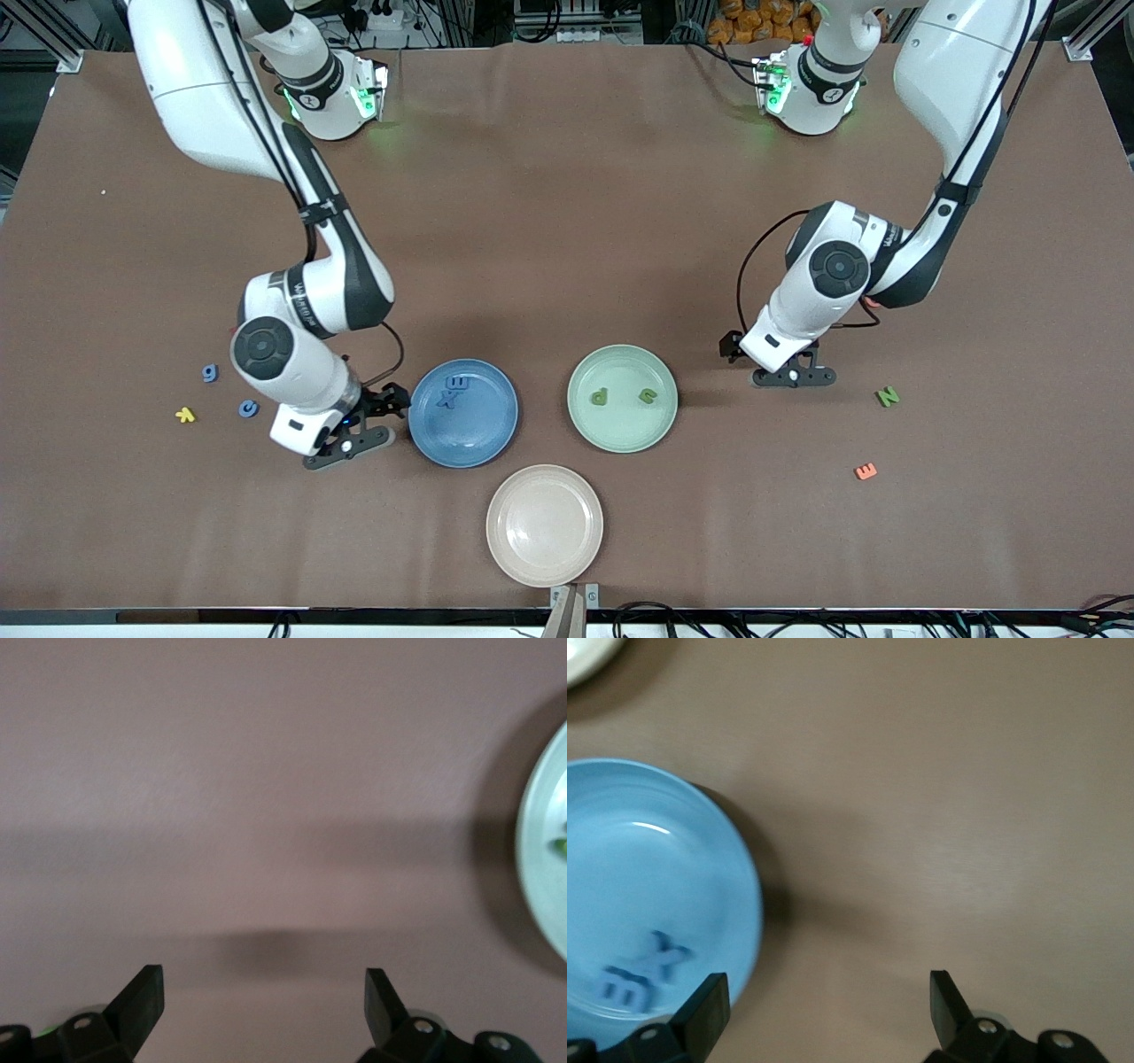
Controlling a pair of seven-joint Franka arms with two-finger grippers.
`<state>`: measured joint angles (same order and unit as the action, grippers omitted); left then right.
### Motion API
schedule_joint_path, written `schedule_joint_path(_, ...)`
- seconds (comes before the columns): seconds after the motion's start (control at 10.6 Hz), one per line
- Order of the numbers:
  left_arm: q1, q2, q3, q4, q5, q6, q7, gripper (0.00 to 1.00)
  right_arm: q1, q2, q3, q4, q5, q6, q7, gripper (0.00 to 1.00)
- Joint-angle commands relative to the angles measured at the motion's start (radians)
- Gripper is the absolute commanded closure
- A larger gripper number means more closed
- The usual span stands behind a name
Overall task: Sort letters by color into matching plates
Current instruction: 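Move the right gripper to the blue G while the left gripper returns to letters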
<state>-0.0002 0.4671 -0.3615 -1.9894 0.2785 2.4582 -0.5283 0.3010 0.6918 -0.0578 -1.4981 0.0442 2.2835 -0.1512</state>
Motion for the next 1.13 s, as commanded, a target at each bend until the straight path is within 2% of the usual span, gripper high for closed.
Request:
schedule_joint_path(0.0, 0.032, -0.099, -0.007, -0.117, 0.013, 0.019, 0.008, 0.0, -0.095, -0.006, 0.01, 0.027, 0.002, -0.088, -0.181, 0.0)
schedule_joint_path(0.19, 0.061, -0.099, -0.005, -0.134, 0.024, 0.022, 0.008, 0.0, -0.17, -0.008, 0.012, 0.045, 0.002, -0.148, -0.264, 0.0)
schedule_joint_path(0.57, 0.149, -0.084, -0.008, -0.147, 0.166, 0.024, 0.011, 0.0, -0.261, -0.006, 0.01, 0.059, -0.006, -0.176, -0.333, 0.0)
schedule_joint_path(0.85, 0.279, -0.073, -0.01, -0.146, 0.301, 0.025, 0.01, 0.0, -0.315, 0.003, 0.009, 0.053, -0.058, -0.162, -0.335, 0.0)
schedule_joint_path(0.94, 0.325, -0.09, -0.013, -0.155, 0.303, 0.036, 0.008, 0.0, -0.342, 0.009, 0.009, 0.052, -0.087, -0.142, -0.334, 0.0)
schedule_joint_path(1.04, 0.336, -0.158, -0.019, -0.213, 0.301, 0.036, -0.004, 0.0, -0.371, 0.011, 0.01, 0.033, -0.092, -0.115, -0.331, 0.0)
